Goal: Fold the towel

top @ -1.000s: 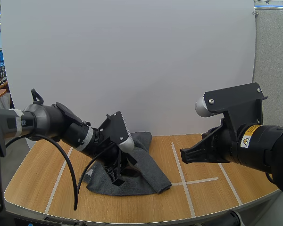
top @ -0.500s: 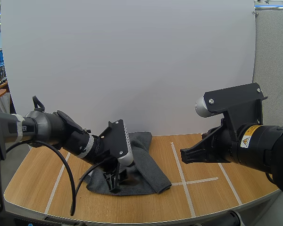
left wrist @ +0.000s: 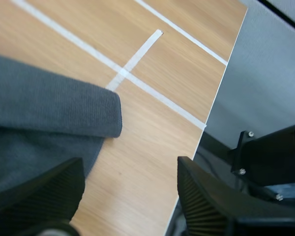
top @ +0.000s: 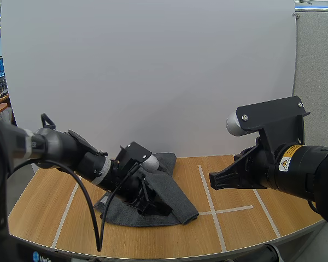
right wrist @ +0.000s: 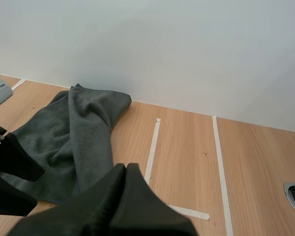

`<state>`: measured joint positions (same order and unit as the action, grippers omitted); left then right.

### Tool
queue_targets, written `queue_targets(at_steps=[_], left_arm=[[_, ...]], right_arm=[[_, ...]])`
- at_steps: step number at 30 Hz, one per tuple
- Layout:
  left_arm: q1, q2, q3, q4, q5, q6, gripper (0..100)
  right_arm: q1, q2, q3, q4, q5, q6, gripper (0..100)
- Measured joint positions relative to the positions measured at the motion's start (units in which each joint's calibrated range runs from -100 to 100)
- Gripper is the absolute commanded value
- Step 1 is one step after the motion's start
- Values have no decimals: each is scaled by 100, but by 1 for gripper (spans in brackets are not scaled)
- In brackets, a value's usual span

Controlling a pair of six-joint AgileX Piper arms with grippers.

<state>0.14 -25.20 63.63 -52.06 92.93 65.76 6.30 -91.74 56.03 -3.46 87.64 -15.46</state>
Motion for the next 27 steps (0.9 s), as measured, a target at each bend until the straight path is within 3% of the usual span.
queue_targets(at_steps=[6,9,18,27], left_arm=[[0,1365,-139,-352,565,-1244,89],[0,2172,-415,-1023,566,-1692,89],[0,3354,-466,-1320,566,-1829,89],[0,3632,-473,-1617,566,-1837,89]], right_arm=[[0,0,0,0,20,0,0],[0,0,0,0,24,0,0],[0,0,0,0,45,0,0],[0,0,0,0,45,0,0]])
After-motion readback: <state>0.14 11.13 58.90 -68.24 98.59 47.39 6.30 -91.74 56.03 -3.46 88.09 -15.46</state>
